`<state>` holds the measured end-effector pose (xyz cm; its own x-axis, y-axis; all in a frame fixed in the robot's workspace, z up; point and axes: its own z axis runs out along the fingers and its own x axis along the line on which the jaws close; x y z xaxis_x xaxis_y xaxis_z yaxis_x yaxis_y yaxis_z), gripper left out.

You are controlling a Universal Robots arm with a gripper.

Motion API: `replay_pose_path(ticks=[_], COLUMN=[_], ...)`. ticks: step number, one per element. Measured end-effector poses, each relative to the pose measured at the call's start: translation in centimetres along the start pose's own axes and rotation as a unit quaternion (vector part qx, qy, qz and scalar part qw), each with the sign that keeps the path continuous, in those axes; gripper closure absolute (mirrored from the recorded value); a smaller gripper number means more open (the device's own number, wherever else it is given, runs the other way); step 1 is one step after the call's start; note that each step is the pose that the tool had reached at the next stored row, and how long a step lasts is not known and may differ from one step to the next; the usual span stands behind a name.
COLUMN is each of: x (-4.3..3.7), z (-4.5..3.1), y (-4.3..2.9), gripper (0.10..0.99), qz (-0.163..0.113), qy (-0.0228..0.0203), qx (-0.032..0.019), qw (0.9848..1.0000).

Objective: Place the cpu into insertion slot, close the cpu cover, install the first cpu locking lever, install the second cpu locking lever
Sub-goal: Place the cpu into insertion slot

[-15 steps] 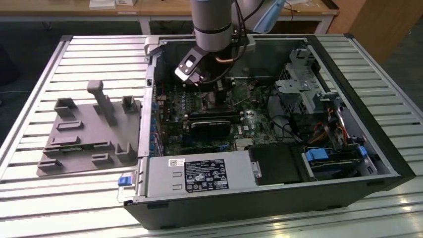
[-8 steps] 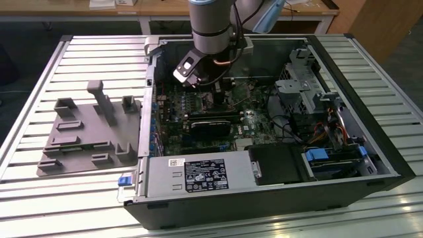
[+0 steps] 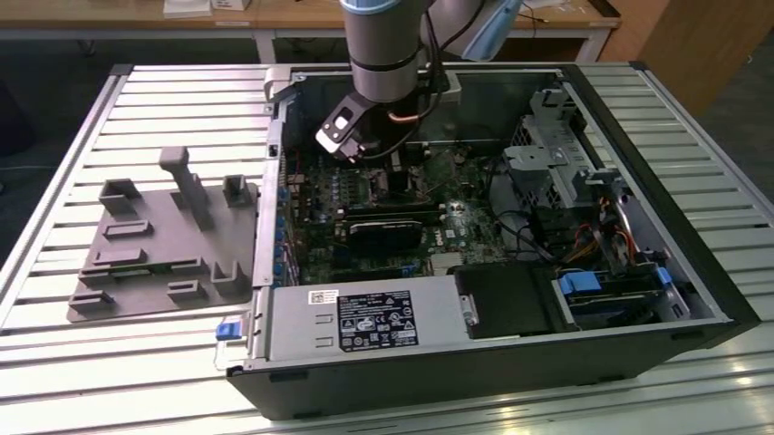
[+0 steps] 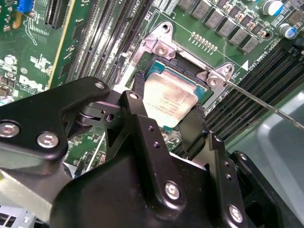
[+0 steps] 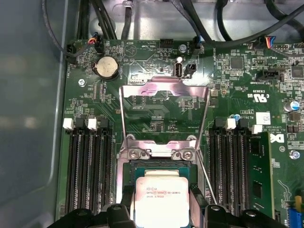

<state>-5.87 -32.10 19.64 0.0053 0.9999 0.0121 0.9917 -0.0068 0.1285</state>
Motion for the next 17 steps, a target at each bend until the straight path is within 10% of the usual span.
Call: replay_pose_path(ticks=[17], x=[0.10], z=[0.39], y=[0.01], gripper=[0.545], qz=[0.003], qy=[-0.0004], qx=[0.0000], qw=[1.0000])
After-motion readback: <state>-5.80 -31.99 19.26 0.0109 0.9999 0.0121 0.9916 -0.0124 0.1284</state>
